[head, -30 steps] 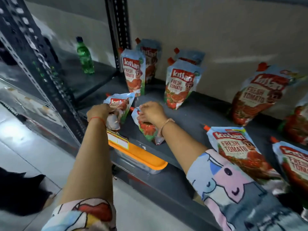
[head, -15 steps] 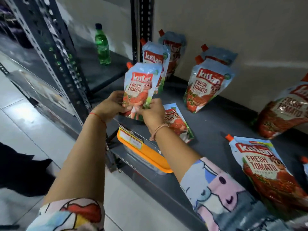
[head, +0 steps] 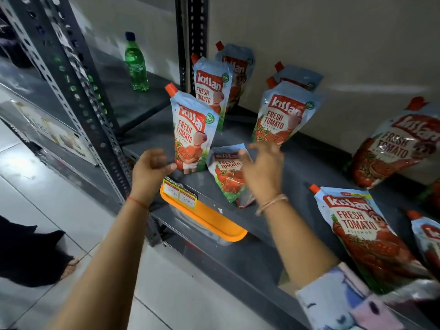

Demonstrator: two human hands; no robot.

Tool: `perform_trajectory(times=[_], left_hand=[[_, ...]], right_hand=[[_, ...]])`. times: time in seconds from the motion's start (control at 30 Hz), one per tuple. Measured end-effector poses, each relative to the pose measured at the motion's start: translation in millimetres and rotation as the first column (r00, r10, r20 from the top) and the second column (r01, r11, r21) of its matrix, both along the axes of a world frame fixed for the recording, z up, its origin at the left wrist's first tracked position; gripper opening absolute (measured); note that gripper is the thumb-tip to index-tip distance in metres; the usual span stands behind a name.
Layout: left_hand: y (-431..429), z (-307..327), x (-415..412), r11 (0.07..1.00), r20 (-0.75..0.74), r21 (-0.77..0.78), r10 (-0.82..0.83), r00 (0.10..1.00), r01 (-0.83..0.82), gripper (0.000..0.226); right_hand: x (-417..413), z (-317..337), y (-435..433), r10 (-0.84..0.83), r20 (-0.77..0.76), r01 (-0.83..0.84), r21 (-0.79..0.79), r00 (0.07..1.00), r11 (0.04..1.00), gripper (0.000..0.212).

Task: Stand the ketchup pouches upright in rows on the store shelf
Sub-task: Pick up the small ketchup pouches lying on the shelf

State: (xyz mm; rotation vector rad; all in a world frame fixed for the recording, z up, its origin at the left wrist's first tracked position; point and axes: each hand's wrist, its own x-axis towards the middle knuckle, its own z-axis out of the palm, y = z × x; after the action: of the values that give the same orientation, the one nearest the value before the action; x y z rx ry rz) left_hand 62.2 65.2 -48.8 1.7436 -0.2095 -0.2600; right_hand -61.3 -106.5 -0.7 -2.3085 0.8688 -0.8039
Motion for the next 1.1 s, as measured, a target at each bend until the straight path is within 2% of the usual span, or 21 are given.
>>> perform_trajectory(times=[0.03, 0.07, 0.1, 0.17, 0.2, 0.23, 0.33, 0.4, 0.47, 0.53, 0.63, 0.77, 0.83, 0.93, 0.97, 1.03, 1.1], left_hand=[[-4, 0, -21, 0.993, 0.046, 0.038, 0.108, 0.993, -0.11, 0.019], [-13, 3, -42, 0.993, 0.036, 0.055, 0.106, 0.994, -0.107, 0.017], [-26, 6, -61, 0.997, -0.03, 0.076, 0.03, 0.999, -0.028, 0.03], [-52, 12, -92, 0.98, -0.136, 0.142, -0.12, 0.983, 0.139, 0.049], [-61, 15, -102, 0.968, -0.135, 0.182, -0.151, 0.979, 0.175, 0.053], [-67, 16, -108, 0.963, -0.125, 0.198, -0.159, 0.979, 0.182, 0.054], [-59, 12, -118, 0.96, -0.173, 0.04, -0.266, 0.948, 0.277, 0.036], [-49, 11, -118, 0.932, -0.185, -0.044, -0.361, 0.914, 0.359, 0.027], [-46, 13, -113, 0.908, -0.126, -0.071, -0.418, 0.9, 0.412, 0.032], [-50, 15, -102, 0.902, -0.047, -0.061, -0.431, 0.901, 0.428, 0.041], [-58, 7, -80, 0.909, 0.0, -0.001, -0.416, 0.909, 0.416, 0.053], [-64, -13, -71, 0.934, 0.041, 0.072, -0.354, 0.934, 0.351, 0.055], [-66, -16, -78, 0.961, 0.094, 0.102, -0.268, 0.959, 0.258, 0.054], [-68, -15, -103, 0.994, 0.187, 0.101, -0.06, 0.98, 0.042, 0.051], [-68, -15, -116, 0.996, 0.235, 0.085, 0.011, 0.972, -0.032, 0.048], [-71, -13, -147, 0.99, 0.334, 0.084, 0.079, 0.939, -0.113, 0.042], [-81, -7, -179, 0.996, 0.349, 0.083, -0.002, 0.937, -0.029, 0.032]], right_hand=[[-9, -1, -17, -0.024, -0.175, 0.022, -0.017, 0.984, 1.0, 0.036], [-15, -6, -31, 0.006, -0.337, 0.017, 0.067, 0.942, 0.998, 0.048], [-18, -11, -37, 0.095, -0.434, 0.01, 0.233, 0.896, 0.972, 0.055], [-26, -18, -30, 0.246, -0.387, 0.029, 0.583, 0.889, 0.812, 0.053], [-28, -23, -26, 0.248, -0.326, 0.028, 0.653, 0.912, 0.757, 0.049], [-31, -28, -22, 0.238, -0.277, 0.01, 0.67, 0.931, 0.742, 0.046], [-50, -38, -11, 0.147, -0.127, -0.055, 0.543, 0.981, 0.838, 0.039], [-66, -45, 0, 0.101, 0.037, -0.108, 0.425, 0.994, 0.899, 0.031], [-75, -47, 13, 0.107, 0.167, -0.157, 0.327, 0.98, 0.932, 0.023], [-70, -45, 19, 0.106, 0.226, -0.171, 0.288, 0.968, 0.942, 0.019], [-49, -46, 25, 0.114, 0.161, -0.161, 0.317, 0.98, 0.935, 0.029], [-39, -52, 37, 0.107, 0.074, -0.124, 0.289, 0.992, 0.949, 0.036], [-41, -48, 41, 0.12, 0.07, -0.136, 0.329, 0.99, 0.935, 0.042], [-61, -40, 47, 0.129, 0.113, -0.163, 0.374, 0.985, 0.913, 0.067], [-76, -34, 44, 0.101, 0.128, -0.136, 0.31, 0.987, 0.941, 0.073], [-115, -15, 22, -0.009, 0.173, -0.003, 0.066, 0.985, 0.998, 0.073], [-160, 5, -17, -0.184, 0.138, 0.203, -0.145, 0.973, 0.968, 0.066]])
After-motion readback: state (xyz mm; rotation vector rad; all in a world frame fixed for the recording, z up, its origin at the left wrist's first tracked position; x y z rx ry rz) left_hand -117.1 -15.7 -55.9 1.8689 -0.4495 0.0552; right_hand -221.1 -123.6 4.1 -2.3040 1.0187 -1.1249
